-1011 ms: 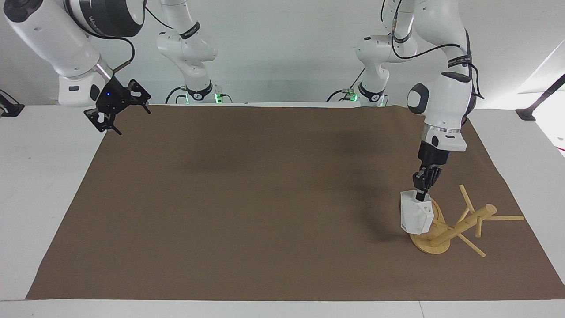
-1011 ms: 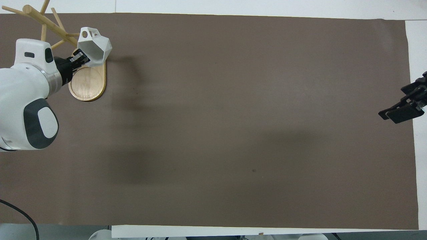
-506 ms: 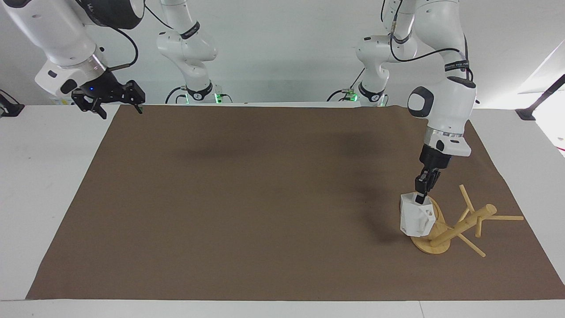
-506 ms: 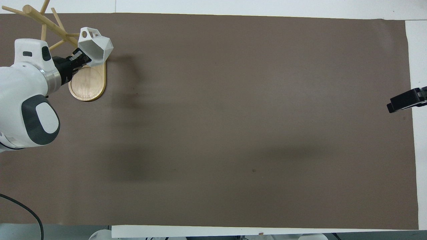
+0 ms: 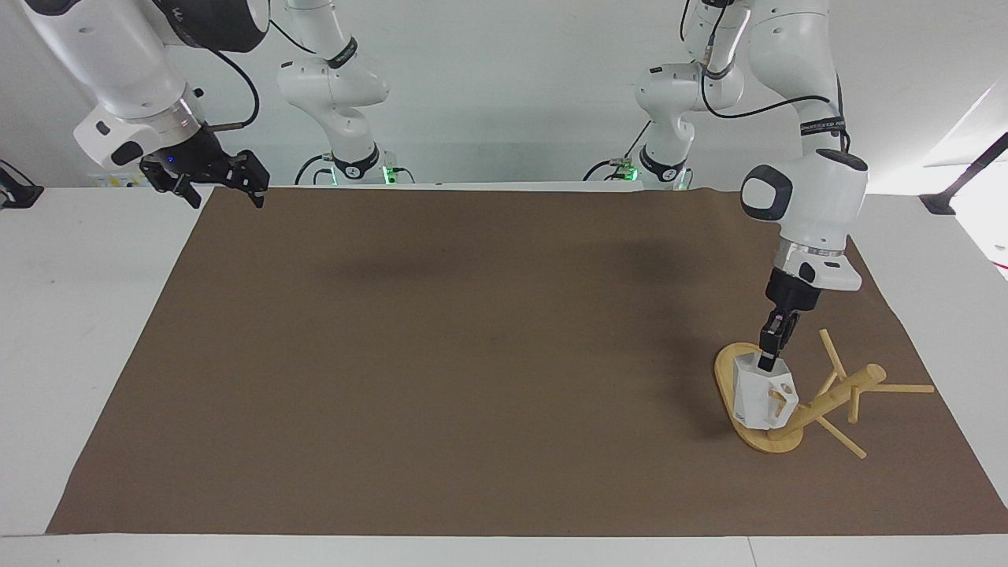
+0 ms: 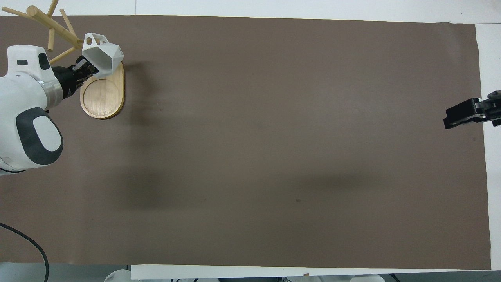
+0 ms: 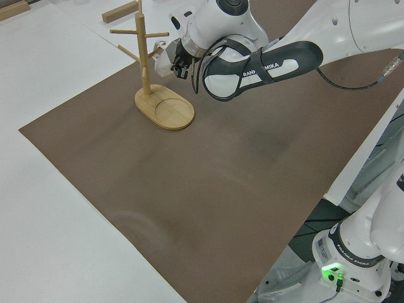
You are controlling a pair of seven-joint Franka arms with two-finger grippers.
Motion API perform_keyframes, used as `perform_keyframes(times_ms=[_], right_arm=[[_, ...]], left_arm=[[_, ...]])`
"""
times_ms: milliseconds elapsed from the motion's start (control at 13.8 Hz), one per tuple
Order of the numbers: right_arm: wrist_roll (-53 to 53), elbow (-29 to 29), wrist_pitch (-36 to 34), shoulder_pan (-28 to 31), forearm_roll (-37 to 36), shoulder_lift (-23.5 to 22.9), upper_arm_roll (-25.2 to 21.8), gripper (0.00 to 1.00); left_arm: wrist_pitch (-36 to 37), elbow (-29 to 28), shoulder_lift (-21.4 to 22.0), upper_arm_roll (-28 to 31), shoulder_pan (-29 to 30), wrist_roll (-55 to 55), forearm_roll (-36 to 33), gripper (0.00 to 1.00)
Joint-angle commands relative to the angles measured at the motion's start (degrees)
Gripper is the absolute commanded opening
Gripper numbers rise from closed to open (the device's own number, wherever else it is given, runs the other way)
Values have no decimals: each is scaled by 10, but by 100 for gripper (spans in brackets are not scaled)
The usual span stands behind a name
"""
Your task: Hang cup on rack
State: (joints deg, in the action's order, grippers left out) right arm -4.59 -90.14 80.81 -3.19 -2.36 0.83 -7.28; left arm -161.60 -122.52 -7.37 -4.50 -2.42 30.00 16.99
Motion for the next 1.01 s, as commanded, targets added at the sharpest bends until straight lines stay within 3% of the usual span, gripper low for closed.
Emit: perform_keyframes(times_ms=[0, 72, 289, 506, 578, 939], right_arm=[[7, -21, 5, -10, 2, 16, -22, 100], [8, -21, 4, -16, 3, 17, -29, 100], [8, -21, -3, -16, 3, 17, -34, 100], [22, -22, 0, -11, 14, 24, -34, 100], [20, -22, 1, -11, 13, 24, -33, 100], [15, -24, -2, -9, 13, 24, -31, 100]], left_arm=[[11, 20, -6, -5, 11, -16, 16, 4], [15, 24, -6, -3, 8, -15, 18, 16], [32, 29, -5, -2, 10, -15, 18, 30], [84, 49, -6, 0, 8, -13, 16, 87], [105, 54, -2, 1, 7, -12, 11, 99], [282, 98, 46, 3, 34, -15, -1, 100]])
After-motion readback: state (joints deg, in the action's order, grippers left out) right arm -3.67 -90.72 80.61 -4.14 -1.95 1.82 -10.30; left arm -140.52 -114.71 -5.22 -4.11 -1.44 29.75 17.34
